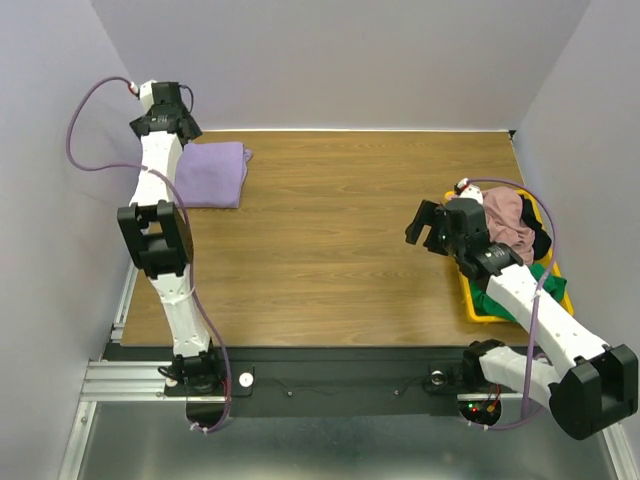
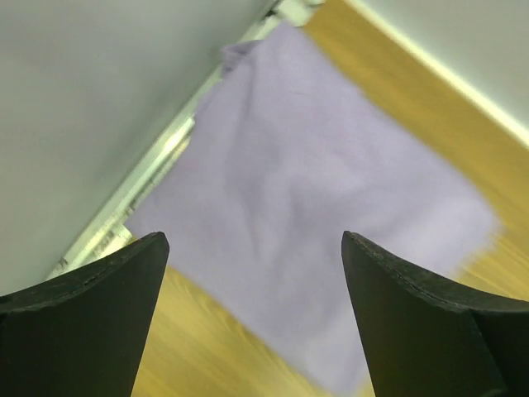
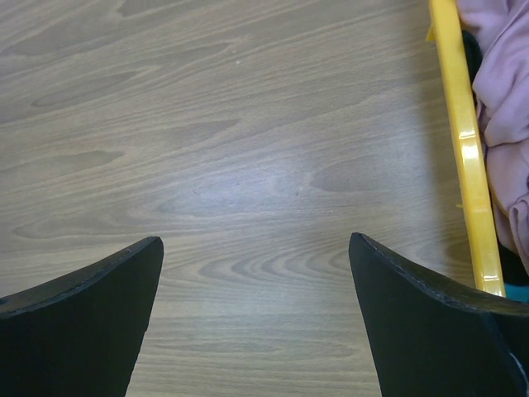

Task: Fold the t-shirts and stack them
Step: Neatly place the folded tshirt to the corner

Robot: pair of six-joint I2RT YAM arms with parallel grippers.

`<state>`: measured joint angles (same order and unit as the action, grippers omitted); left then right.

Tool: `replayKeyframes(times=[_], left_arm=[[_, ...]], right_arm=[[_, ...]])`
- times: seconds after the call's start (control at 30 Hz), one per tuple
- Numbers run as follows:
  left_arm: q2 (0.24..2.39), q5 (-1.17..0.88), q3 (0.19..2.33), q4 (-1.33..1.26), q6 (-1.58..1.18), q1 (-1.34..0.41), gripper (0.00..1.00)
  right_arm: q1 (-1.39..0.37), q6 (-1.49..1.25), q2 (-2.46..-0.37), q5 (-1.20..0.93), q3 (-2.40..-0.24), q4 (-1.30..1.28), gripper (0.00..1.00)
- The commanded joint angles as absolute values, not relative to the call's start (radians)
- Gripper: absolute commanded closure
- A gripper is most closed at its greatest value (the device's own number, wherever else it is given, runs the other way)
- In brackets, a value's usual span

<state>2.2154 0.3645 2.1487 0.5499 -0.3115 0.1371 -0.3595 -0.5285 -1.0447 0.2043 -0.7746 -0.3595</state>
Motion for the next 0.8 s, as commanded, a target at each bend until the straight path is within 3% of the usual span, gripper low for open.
replayKeyframes(times=[0.0, 0.17, 0.4, 0.53, 0.77], left_arm=[[1.947, 0.331, 2.028, 0.538, -0.383, 0.004, 0.02], [1.645, 0.311, 1.685, 0.442, -0.46, -0.181, 0.02], [1.134, 0.368, 0.975, 0.238, -0.692, -0.498, 0.01], [0.921, 0.299, 0.784, 0.206, -0.767, -0.546, 0.01], [0.766, 0.393, 0.749, 0.297, -0.802, -0.548, 0.01]], right_arm=[[-0.36, -0.541, -1.017, 0.258, -0.831, -0.367, 0.0], [-0.359, -0.561, -1.037, 0.293, -0.851, -0.383, 0.0], [-0.356, -0.606, -1.043, 0.378, -0.893, -0.422, 0.0], [-0.356, -0.627, -1.042, 0.356, -0.861, -0.423, 0.0], [-0.356, -0.652, -0.937, 0.341, -0.818, -0.41, 0.0]])
